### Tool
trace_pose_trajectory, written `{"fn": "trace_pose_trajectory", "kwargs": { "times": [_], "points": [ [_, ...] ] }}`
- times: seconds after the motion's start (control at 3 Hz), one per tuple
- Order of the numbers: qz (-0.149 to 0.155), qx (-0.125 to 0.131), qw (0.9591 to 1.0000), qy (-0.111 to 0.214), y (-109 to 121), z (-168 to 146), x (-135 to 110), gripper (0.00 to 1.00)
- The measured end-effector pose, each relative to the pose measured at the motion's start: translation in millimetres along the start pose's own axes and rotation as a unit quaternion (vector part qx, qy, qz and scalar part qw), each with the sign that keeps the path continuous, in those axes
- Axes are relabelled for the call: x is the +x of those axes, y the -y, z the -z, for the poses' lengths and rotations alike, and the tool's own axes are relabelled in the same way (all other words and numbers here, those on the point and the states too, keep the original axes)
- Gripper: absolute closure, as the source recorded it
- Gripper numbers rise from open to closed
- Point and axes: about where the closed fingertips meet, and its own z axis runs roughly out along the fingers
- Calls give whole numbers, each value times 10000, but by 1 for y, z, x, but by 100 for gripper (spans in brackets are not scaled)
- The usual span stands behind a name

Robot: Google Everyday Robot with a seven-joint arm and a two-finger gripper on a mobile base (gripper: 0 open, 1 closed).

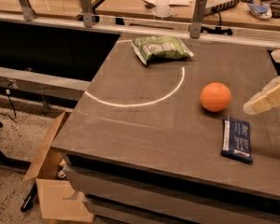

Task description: Pick orange

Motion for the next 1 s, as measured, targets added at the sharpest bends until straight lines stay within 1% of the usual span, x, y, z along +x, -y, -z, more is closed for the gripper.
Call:
{"fn": "trace_pose_trajectory", "kwargs": {
  "times": [0.33, 0.67, 1.0],
  "points": [
    [-186, -297, 9988, 330, -1, -20, 5, 0],
    [-215, -336, 9985, 364, -2, -23, 5, 0],
    [-208, -319, 9983, 436, -4, -24, 2, 0]
  ]
}}
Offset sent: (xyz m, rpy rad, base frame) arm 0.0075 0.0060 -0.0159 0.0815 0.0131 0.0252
